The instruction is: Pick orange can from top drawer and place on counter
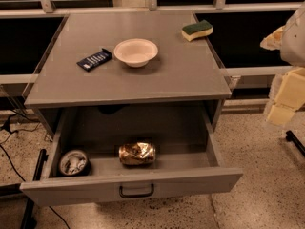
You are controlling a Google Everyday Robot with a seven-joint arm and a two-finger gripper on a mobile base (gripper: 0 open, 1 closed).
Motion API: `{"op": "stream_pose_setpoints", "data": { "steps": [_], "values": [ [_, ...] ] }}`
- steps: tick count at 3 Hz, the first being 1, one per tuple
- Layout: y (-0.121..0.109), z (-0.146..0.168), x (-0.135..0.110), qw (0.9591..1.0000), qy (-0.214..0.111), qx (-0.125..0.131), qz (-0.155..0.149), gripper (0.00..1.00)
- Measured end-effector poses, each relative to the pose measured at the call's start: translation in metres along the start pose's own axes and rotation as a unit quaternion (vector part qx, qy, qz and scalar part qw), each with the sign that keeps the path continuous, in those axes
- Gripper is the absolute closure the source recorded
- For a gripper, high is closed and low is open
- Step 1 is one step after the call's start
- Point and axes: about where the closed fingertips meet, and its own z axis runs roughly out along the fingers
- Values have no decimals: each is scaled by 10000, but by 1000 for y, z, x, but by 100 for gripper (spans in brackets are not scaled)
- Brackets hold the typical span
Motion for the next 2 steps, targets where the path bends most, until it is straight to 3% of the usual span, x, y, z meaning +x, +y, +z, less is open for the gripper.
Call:
{"op": "stream_pose_setpoints", "data": {
  "steps": [2],
  "values": [
    [2, 15, 0, 9998, -108, 69, 178, 0]
  ]
}}
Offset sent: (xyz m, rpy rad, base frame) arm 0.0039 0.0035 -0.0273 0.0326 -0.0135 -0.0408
